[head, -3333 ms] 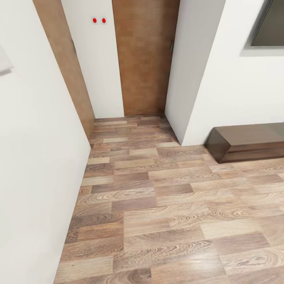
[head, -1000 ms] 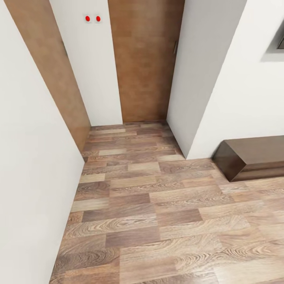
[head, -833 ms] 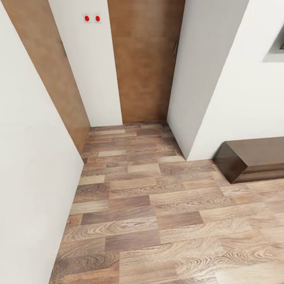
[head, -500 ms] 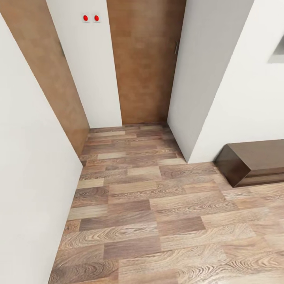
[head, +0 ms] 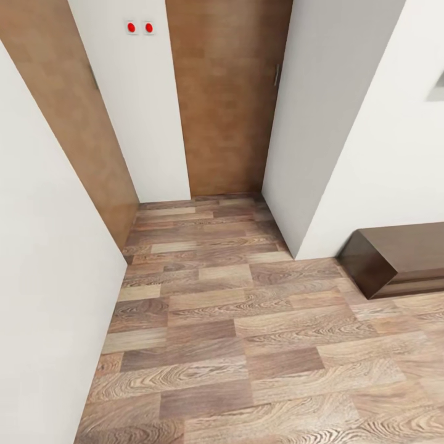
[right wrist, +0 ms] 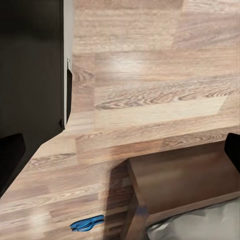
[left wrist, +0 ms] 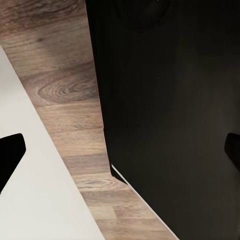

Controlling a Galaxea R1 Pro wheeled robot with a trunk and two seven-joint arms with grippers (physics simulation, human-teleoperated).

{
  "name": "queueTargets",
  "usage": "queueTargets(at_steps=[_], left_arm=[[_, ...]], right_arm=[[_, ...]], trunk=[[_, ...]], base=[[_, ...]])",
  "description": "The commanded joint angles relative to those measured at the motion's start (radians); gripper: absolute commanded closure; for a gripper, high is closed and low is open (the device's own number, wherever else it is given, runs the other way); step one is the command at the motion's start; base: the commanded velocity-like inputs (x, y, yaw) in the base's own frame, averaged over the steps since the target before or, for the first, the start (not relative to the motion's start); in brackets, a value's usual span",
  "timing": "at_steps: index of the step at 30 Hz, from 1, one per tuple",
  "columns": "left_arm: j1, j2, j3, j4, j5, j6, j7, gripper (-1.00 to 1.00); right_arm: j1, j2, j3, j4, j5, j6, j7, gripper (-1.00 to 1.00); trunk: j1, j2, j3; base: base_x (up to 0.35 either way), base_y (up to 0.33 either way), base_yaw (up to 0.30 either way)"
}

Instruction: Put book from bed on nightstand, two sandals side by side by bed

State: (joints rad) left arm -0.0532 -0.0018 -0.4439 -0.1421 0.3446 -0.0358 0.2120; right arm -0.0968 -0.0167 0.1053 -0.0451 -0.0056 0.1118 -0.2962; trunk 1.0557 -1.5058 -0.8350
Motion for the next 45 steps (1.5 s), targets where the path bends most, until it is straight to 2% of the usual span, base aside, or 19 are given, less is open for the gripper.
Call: queueTargets(at_steps=[1,45], left_arm=[[-0.001,0.000,-0.009,0.001,0.010,-0.004,0.004,-1.00],[-0.001,0.006,0.000,0.001,0.016,-0.001,0.007,-1.00]], right_arm=[[0.000,0.000,0.008,-0.002,0.000,0.009,-0.003,-1.00],[0.000,0.000,0.008,-0.002,0.000,0.009,-0.003,-1.00]], trunk=[[0.000,0.000,-0.001],[0.000,0.000,-0.001]], base=[[0.042,0.000,0.000],[0.005,0.000,0.000]])
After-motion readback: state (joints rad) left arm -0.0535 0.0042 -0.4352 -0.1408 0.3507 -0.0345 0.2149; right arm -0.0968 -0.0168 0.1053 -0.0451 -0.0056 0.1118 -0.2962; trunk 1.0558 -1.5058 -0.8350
